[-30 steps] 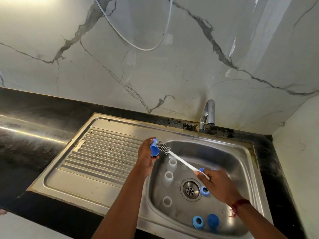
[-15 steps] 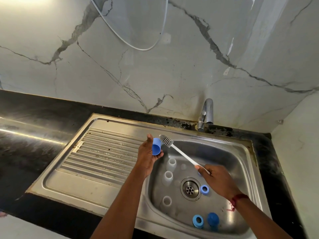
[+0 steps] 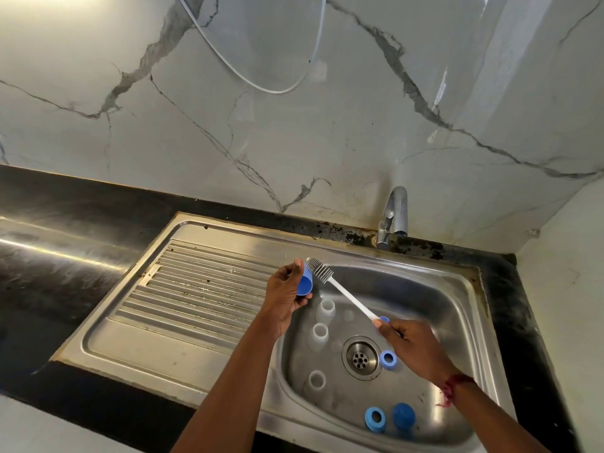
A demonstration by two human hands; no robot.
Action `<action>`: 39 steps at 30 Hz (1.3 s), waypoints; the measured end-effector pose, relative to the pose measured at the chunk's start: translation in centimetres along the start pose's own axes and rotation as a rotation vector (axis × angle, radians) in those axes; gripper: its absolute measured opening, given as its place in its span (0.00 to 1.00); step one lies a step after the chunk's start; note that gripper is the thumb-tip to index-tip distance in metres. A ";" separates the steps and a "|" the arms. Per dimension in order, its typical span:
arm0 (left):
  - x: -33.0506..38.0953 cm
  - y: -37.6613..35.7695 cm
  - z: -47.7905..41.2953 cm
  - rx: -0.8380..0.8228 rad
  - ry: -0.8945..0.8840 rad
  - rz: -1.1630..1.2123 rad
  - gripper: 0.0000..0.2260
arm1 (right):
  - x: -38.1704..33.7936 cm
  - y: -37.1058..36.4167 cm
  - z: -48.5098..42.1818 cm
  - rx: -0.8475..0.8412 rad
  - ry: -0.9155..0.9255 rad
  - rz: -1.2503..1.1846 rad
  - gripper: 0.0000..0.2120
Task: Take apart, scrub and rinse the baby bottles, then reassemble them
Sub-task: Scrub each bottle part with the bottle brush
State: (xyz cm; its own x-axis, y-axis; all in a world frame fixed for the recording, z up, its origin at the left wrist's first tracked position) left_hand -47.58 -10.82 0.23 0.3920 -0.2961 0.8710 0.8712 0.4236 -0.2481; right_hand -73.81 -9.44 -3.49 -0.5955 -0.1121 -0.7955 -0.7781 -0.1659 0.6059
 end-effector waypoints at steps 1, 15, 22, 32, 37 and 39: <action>0.1 0.1 0.0 -0.055 0.004 0.034 0.18 | 0.1 0.1 0.0 -0.008 -0.011 -0.003 0.32; 2.0 3.0 -1.2 -0.020 -0.363 -0.485 0.25 | 0.7 2.1 -0.2 -0.037 0.048 0.081 0.27; 3.4 3.2 -2.1 -0.060 -0.635 -0.873 0.31 | 2.0 2.4 0.0 -0.042 0.123 0.141 0.34; 3.0 2.1 -2.4 -0.117 -0.603 -0.999 0.35 | -0.8 2.4 -1.4 0.052 0.114 0.178 0.22; 3.0 2.5 -3.1 0.042 -0.610 -0.893 0.27 | 0.4 2.3 -1.2 0.012 0.089 0.181 0.27; 3.0 2.4 -3.3 0.074 -0.621 -0.872 0.29 | 0.5 2.3 -1.2 0.006 0.080 0.183 0.27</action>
State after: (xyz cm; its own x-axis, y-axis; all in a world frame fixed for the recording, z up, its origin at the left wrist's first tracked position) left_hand -43.33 -13.48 0.84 -0.5937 -0.0434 0.8035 0.7497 0.3331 0.5719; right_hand -75.64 -11.03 -2.47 -0.7093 -0.2177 -0.6704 -0.6597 -0.1301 0.7402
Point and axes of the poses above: each hand's wrist, its own z-axis away from the middle knuckle, its own y-axis out of the back of the hand, x = y × z, the point moved 1 cm from there along -z, towards the middle knuckle, and after that the axes turned 4 degrees about x, right-handed, at the moved point
